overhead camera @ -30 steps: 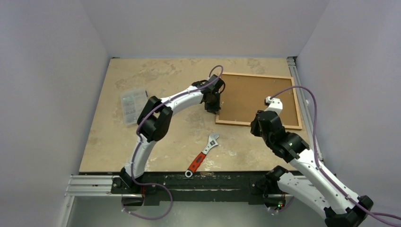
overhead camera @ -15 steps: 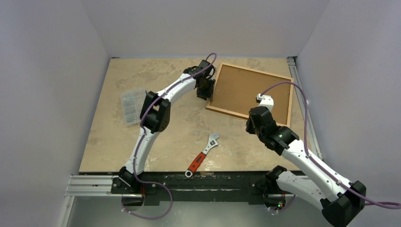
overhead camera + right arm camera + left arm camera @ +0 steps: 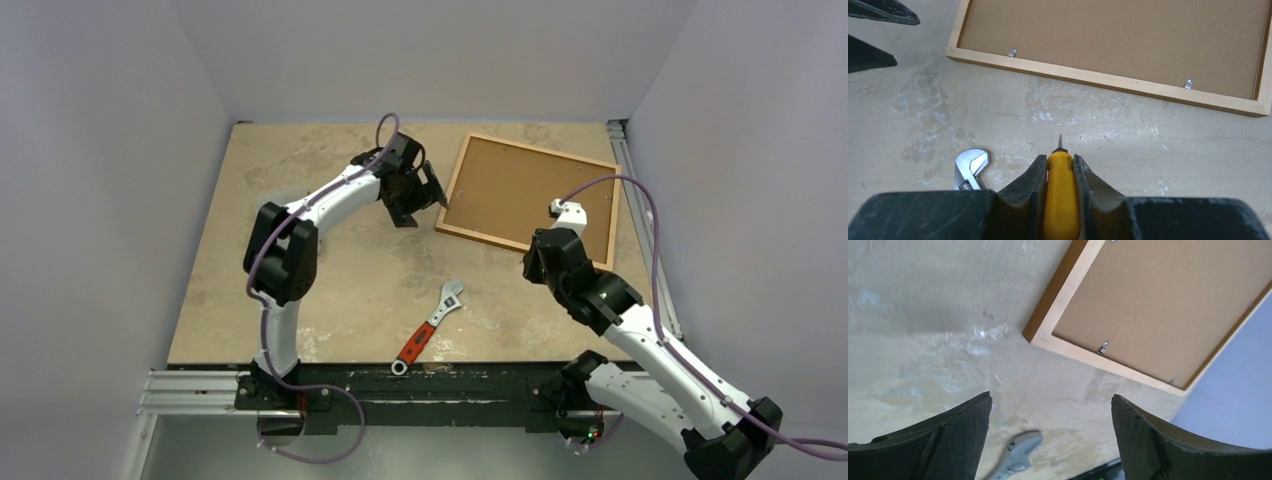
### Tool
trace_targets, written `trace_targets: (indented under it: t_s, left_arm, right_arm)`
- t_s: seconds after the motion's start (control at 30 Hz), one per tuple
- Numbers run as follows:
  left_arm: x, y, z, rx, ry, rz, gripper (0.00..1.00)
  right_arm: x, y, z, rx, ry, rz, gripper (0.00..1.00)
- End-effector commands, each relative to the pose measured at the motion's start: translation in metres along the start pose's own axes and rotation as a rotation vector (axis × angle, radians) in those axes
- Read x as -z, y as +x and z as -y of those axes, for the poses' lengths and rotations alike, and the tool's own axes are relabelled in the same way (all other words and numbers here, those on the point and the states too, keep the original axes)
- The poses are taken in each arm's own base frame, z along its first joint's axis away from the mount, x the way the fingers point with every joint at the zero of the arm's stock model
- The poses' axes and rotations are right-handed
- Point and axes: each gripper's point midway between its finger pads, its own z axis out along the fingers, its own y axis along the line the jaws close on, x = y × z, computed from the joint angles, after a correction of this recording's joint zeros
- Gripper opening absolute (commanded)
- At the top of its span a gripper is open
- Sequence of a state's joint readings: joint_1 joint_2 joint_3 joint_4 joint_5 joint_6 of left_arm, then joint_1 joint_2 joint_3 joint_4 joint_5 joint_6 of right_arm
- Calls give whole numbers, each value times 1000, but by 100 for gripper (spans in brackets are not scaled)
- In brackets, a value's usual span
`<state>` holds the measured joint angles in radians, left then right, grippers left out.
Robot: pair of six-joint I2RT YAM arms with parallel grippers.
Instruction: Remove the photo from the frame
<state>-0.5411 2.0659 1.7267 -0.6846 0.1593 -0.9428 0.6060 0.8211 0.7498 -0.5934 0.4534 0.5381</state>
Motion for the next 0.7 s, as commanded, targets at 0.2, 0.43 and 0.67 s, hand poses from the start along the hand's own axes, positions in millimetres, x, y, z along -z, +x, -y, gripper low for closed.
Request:
trace_targets:
  t_s: [0.2, 0.43, 0.67]
  left_arm:
    - [-12, 29, 19, 677, 34, -52, 88]
    - [-36, 50, 41, 762, -2, -55, 69]
    - [-62, 69, 59, 818, -42, -94, 66]
  right_arm:
    - [11, -16, -2, -30, -28, 62, 0]
    - [11, -11, 1, -28, -25, 57, 0]
    - [12, -9, 3, -32, -26, 58, 0]
